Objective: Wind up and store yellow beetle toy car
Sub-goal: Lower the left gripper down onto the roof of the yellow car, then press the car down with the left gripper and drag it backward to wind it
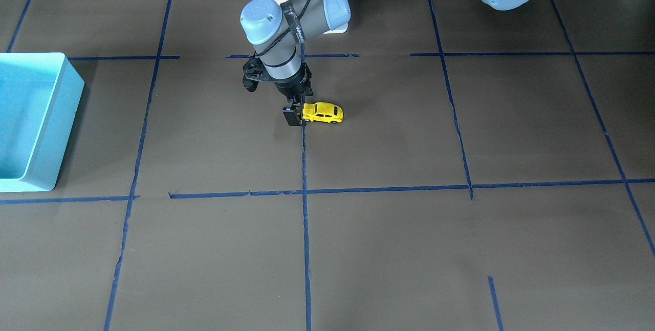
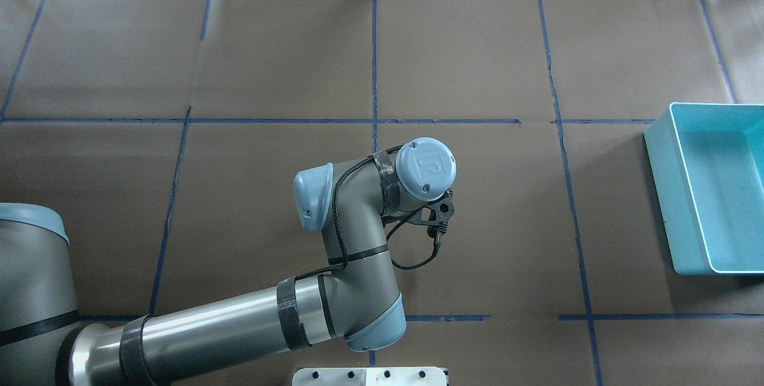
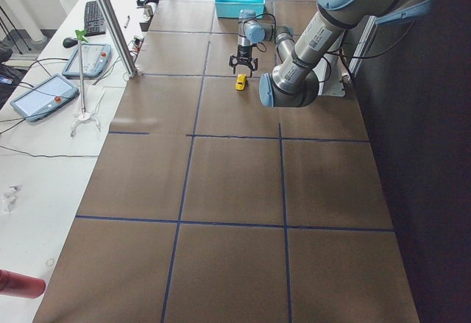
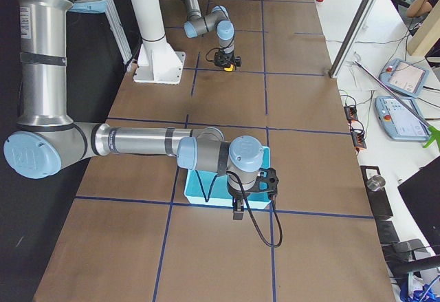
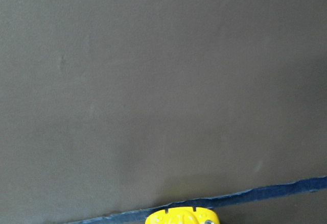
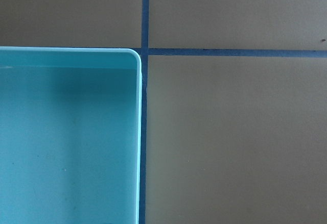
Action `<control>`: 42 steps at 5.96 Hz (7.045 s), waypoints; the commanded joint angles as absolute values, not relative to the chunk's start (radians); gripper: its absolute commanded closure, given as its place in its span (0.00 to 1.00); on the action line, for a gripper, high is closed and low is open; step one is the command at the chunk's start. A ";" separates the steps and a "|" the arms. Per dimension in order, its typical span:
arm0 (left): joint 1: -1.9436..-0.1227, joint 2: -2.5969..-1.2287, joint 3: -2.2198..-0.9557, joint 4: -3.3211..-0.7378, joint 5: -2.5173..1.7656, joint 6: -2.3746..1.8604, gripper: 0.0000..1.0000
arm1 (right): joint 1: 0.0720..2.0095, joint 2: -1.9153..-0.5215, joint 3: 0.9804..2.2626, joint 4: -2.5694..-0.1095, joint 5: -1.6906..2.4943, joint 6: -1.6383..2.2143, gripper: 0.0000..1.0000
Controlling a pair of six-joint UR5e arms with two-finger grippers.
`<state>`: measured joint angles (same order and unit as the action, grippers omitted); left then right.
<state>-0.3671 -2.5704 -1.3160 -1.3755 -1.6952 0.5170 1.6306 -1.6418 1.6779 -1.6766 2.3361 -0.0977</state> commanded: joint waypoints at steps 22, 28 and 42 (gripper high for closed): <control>-0.534 -2.600 -1.157 -1.798 -1.951 0.411 0.92 | 1.631 -1.638 1.680 -1.677 2.344 -0.101 0.00; -0.529 -2.579 -1.149 -1.842 -1.944 0.342 0.94 | 1.631 -1.638 1.680 -1.677 2.344 -0.101 0.00; -0.564 -2.326 -1.370 -1.864 -2.017 0.393 0.95 | 1.631 -1.638 1.678 -1.677 2.344 -0.101 0.00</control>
<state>-0.5605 -2.3378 -1.3570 -1.8636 -2.0169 0.3841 1.6306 -1.6383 1.6782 -1.6766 2.3439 -0.1012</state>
